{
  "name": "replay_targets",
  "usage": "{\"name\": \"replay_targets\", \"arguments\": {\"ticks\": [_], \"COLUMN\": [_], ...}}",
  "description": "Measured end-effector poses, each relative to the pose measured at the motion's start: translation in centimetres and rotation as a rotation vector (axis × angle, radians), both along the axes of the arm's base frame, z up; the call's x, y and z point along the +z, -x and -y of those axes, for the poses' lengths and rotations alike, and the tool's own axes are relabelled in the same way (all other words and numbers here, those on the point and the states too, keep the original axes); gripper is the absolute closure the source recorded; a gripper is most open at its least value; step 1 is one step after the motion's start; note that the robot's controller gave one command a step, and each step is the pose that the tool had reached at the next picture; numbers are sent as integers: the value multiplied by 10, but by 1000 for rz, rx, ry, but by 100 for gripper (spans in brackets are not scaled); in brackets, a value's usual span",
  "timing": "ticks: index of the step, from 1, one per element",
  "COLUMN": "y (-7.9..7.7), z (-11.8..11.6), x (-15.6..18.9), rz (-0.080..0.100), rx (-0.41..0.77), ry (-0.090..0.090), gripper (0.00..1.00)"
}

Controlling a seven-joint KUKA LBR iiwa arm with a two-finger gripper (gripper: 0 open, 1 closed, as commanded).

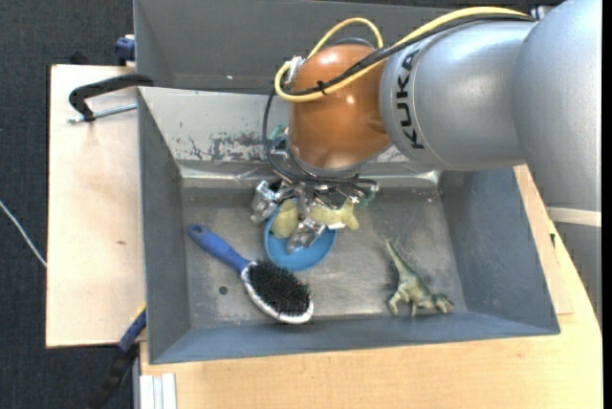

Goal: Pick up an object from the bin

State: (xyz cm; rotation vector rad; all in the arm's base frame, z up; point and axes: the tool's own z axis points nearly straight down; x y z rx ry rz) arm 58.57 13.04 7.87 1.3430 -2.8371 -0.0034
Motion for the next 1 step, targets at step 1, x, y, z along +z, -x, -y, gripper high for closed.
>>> {"name": "replay_targets", "arguments": {"ticks": [1], "y": [-3], "z": [-1], "x": [160], "rz": [18], "rx": [99], "ry": [-4], "gripper": [100]}}
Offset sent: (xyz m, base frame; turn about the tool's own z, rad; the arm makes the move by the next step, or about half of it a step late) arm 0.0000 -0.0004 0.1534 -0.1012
